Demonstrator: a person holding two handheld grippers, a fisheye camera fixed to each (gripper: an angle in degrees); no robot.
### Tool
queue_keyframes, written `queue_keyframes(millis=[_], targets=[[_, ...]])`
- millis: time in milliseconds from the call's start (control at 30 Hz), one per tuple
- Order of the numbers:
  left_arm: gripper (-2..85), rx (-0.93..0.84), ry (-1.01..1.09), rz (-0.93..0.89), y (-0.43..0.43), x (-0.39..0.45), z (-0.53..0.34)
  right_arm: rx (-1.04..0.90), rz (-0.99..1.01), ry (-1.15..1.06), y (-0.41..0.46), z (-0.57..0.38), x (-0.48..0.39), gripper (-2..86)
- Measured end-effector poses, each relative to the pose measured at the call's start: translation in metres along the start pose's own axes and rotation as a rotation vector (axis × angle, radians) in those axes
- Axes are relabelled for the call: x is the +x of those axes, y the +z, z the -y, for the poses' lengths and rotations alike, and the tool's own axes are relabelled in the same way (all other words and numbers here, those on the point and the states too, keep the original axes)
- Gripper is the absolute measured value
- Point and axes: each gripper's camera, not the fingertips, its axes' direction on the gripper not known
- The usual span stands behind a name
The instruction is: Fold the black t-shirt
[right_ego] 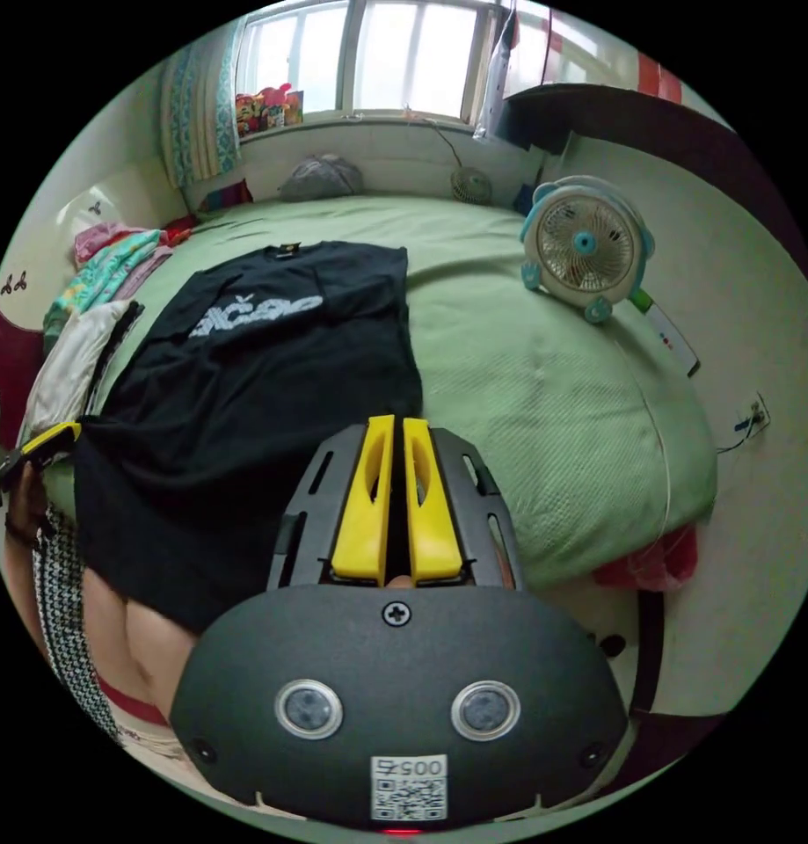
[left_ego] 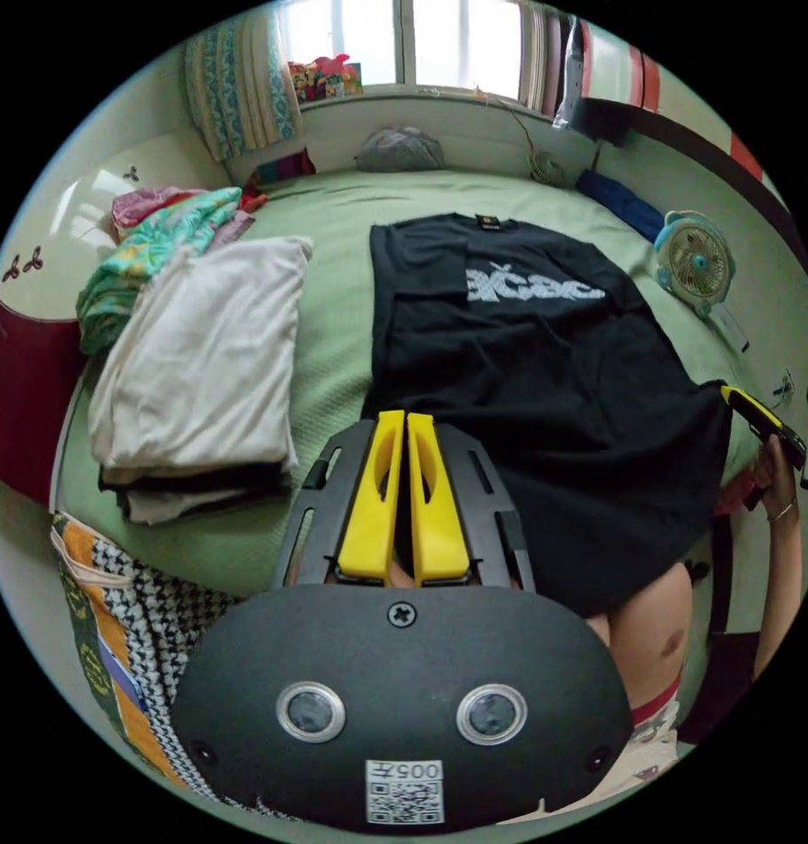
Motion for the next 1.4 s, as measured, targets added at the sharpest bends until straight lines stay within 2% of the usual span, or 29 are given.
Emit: queue_keyframes(millis=[200, 267, 333, 467, 600, 833, 933, 1100, 1267, 1400], targets=[[2.0, -0.074, -0.055, -0.057, 0.023, -0.012, 0.039, -0.049, -0.049, 0.027, 0.044, 0.043, -0.006, -0.9], [5.4, -0.156, -0.077, -0.107, 0.033, -0.017, 0.040, -0.121, -0.058, 0.038, 0.063, 0.046, -0.006, 0.1], [9.7, -0.160, -0.082, -0.118, 0.027, -0.021, 0.034, -0.179, -0.093, 0.055, 0.071, 0.045, -0.001, 2.3], [13.1, -0.108, -0.036, -0.077, -0.009, -0.031, 0.008, -0.122, -0.007, 0.006, 0.040, 0.020, 0.014, 8.0], [13.9, -0.132, -0.023, -0.065, -0.029, -0.037, -0.026, -0.144, 0.047, -0.012, 0.013, -0.022, 0.023, 10.6], [15.7, -0.237, -0.059, -0.099, -0.030, -0.033, -0.080, -0.256, 0.036, 0.026, 0.017, -0.065, 0.015, 9.6], [15.9, -0.211, -0.073, -0.092, -0.041, -0.031, -0.089, -0.232, 0.005, 0.041, 0.008, -0.074, 0.004, 9.1], [15.5, -0.235, -0.066, -0.074, -0.062, -0.026, -0.091, -0.224, -0.052, -0.066, -0.006, -0.085, -0.021, 5.6], [13.8, -0.232, -0.055, -0.069, -0.088, -0.020, -0.099, -0.213, -0.030, -0.038, -0.018, -0.094, -0.021, 4.4], [11.3, -0.233, -0.066, -0.066, -0.109, -0.016, -0.104, -0.179, -0.027, -0.026, -0.034, -0.105, -0.022, -0.4]])
